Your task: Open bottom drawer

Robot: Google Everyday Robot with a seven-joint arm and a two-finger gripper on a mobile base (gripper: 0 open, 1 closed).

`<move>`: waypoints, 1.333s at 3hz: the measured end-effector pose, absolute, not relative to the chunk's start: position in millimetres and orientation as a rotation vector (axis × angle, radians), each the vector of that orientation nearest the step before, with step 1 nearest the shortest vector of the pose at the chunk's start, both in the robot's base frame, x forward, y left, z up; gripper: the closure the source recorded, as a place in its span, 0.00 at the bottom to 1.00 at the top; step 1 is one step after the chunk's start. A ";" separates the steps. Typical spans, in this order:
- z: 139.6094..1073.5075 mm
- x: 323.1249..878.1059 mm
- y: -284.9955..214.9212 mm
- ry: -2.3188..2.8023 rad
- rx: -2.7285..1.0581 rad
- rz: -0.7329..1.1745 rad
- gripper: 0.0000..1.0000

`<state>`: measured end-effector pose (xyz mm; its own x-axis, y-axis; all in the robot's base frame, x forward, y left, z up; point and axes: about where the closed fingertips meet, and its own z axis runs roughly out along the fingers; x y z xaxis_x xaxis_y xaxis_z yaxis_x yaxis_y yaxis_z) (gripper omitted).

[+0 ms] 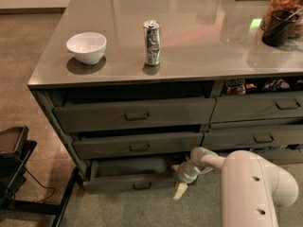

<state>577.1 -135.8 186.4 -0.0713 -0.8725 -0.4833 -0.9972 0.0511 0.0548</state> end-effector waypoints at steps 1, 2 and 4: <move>187.6 549.6 -146.7 2.053 -1.903 0.646 0.00; 190.0 528.3 -155.0 2.077 -1.894 0.756 0.00; 229.2 440.9 -171.2 2.147 -1.887 1.139 0.00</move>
Offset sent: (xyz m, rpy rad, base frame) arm -0.1017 -0.0385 0.0199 0.1009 0.3581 0.0389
